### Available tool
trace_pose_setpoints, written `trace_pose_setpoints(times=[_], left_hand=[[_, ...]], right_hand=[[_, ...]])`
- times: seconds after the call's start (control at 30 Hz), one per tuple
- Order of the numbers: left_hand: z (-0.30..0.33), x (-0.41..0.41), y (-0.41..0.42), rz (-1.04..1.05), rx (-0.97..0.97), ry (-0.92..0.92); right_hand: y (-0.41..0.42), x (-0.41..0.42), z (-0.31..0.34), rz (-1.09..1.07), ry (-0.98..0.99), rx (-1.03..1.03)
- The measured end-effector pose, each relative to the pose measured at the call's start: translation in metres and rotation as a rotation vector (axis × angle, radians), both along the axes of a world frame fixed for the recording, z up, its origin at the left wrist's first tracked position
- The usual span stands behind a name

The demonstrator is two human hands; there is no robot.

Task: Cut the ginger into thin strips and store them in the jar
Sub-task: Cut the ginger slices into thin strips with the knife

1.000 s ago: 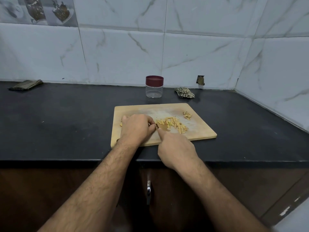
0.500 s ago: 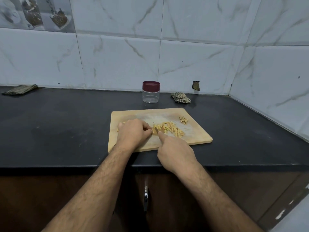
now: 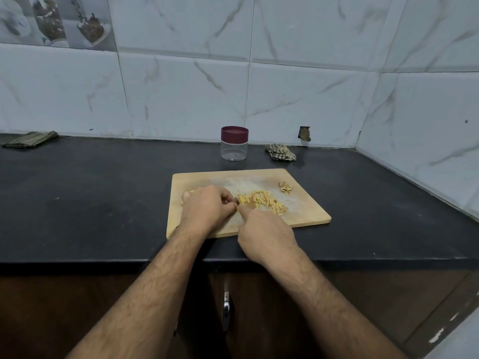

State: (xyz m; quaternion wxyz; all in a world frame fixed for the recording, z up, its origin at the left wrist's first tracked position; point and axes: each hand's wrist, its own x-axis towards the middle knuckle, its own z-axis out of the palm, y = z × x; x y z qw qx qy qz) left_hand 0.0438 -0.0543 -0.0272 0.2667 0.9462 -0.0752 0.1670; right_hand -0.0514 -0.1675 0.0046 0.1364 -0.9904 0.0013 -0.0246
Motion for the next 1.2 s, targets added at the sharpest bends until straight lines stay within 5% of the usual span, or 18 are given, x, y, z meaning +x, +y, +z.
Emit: trace_pose_setpoints(times=[1.2], left_hand=[[0.002, 0.002, -0.002, 0.075, -0.042, 0.032]], right_hand=[[-0.004, -0.008, -0.002, 0.019, -0.013, 0.049]])
